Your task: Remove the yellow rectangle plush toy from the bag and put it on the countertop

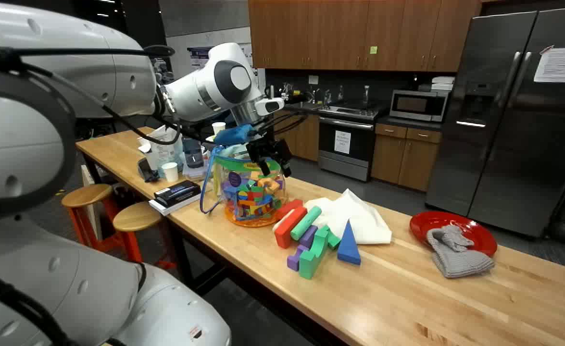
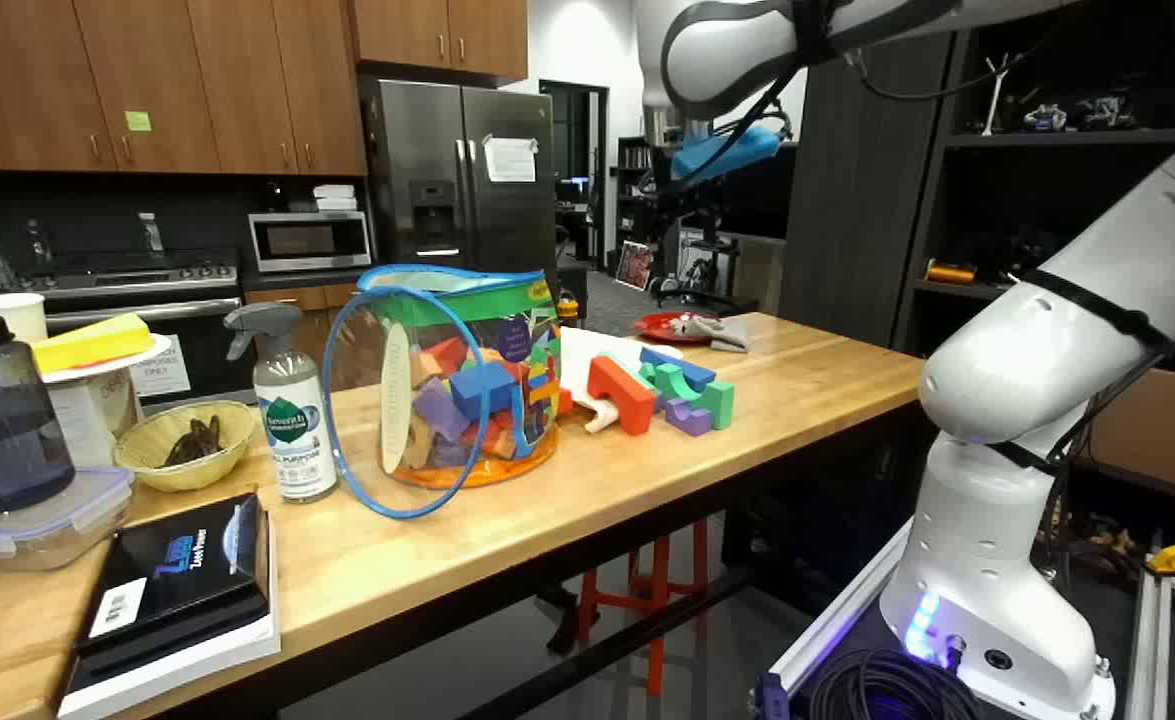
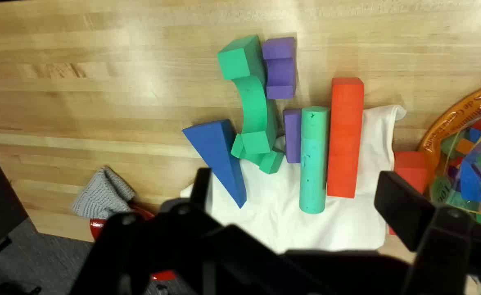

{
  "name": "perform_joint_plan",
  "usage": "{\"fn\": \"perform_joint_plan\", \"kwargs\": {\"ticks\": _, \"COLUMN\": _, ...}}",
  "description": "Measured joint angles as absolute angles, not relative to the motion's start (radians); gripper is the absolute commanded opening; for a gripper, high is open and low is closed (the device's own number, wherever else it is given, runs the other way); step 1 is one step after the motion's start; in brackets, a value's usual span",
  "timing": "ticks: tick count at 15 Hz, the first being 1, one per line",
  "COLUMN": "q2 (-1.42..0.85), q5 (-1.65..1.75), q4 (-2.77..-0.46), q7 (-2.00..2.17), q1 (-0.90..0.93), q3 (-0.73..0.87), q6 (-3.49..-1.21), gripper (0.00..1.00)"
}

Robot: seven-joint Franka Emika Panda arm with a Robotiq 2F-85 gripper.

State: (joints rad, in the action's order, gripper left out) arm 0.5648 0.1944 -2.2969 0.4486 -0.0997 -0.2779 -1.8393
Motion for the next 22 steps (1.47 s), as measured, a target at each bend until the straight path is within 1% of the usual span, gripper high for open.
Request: {"fn": "perform_joint_plan", "kwargs": {"ticks": 22, "q2": 0.558, "q5": 0.200, "q4": -2.286, "q7": 0.447, "q1": -0.083, "q3": -0.268, "q6": -1.840, "gripper": 1.00}}
